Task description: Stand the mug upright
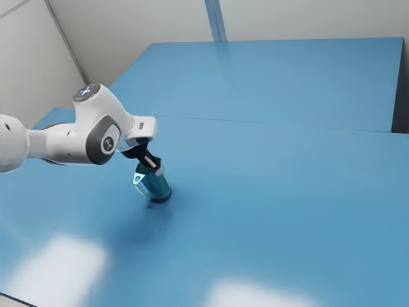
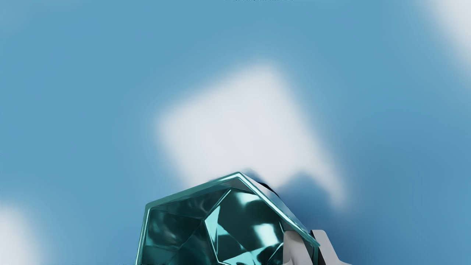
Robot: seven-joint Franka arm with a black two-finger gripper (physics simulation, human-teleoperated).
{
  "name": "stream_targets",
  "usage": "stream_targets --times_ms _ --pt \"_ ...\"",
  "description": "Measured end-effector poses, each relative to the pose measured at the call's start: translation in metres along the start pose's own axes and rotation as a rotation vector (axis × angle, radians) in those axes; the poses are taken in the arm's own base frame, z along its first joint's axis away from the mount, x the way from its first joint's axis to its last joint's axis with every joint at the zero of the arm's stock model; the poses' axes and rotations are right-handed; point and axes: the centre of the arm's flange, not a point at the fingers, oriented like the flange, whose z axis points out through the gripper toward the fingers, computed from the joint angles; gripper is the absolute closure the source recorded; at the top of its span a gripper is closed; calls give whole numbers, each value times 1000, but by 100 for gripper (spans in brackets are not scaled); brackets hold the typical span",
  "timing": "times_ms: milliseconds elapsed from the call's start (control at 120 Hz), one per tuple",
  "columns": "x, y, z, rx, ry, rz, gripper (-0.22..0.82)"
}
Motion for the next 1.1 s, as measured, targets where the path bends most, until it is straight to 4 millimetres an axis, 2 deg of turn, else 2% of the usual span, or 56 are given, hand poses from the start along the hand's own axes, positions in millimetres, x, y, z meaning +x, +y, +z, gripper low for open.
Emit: stream_targets --times_ms 158,267,358,458,500,575,650,750,867,1100 --pt "1 0 3 -2 3 -78 61" --pt "2 0 2 -4 7 -122 44" --pt "7 -1 -8 -1 31 -150 30" --pt "15 -2 -24 6 66 -173 19" --pt "26 -5 -39 11 87 -177 16" --pt "64 -20 -83 23 114 -176 11" --pt "88 -32 -110 31 95 -168 8" --pt "109 -44 -146 32 62 -162 5" --pt "98 -61 -165 13 -3 -185 3" --pt "65 -96 -167 -17 -99 -251 1"
